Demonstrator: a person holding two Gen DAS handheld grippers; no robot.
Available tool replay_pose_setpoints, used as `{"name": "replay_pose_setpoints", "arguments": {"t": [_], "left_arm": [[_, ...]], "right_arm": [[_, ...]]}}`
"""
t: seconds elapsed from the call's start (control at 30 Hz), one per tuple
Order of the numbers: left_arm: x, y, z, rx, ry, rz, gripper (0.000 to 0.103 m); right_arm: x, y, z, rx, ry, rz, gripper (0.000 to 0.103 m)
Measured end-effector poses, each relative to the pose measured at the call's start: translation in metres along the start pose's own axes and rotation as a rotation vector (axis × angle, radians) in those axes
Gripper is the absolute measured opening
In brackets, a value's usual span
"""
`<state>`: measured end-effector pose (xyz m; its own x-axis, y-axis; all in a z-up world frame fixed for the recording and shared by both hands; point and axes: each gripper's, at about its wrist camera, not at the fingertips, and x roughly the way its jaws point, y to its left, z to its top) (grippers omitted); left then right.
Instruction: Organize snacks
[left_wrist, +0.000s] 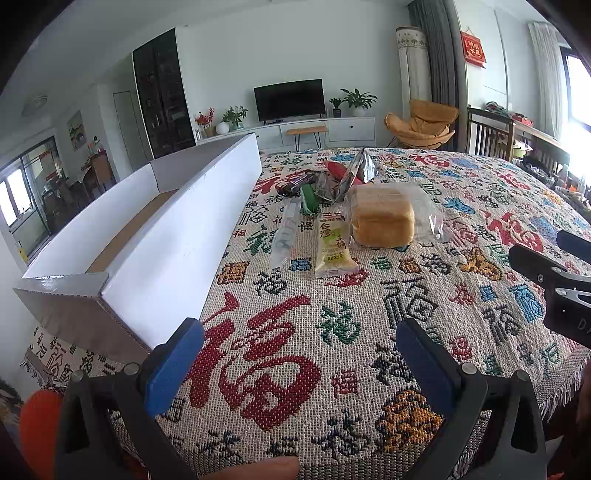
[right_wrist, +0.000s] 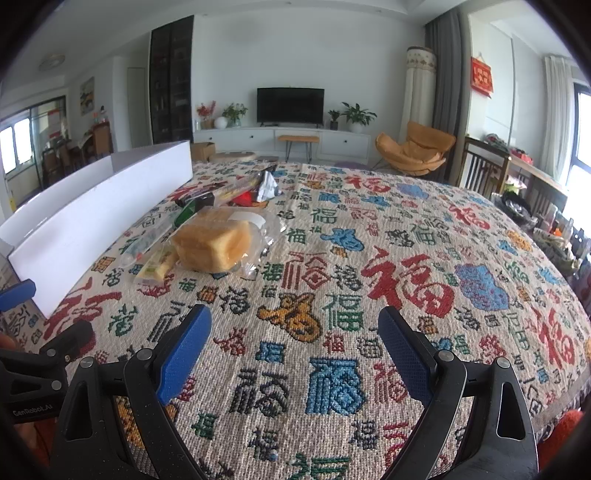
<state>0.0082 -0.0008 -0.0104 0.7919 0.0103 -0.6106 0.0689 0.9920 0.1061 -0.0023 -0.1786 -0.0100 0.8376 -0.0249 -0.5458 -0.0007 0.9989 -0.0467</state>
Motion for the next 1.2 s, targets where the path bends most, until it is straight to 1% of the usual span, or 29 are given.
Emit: {"name": "replay_pose_setpoints", "arguments": {"t": [0.8,0.93,1.1,1.13,1.2], "left_arm": [[0.002,0.001,-0.001,0.003,0.007,0.001,0.103],[0.011,0.007,-0.004,-0.015,0.043,-0.009,0.103],[0.018,0.022,-0.005,-0.079,0.083,-0.038,0.103],[0.02,0.026,-0.005,-0.093,0.092,-0.044,0.103],[0.025,0.03,-0.006,-0.118,0.117,-0.056,0.103]], "right_arm": [[0.003,0.001,-0.002,0.003,0.012,0.006,0.094],[0.004,0.0,-0.003,0.004,0.022,0.008,0.094],[0.008,-0.005,0.0,-0.001,0.03,0.001,0.094],[0.01,-0.007,0.002,-0.002,0.035,0.005,0.094],[0.018,-0.01,0.008,-0.008,0.067,0.047,0.094]]}}
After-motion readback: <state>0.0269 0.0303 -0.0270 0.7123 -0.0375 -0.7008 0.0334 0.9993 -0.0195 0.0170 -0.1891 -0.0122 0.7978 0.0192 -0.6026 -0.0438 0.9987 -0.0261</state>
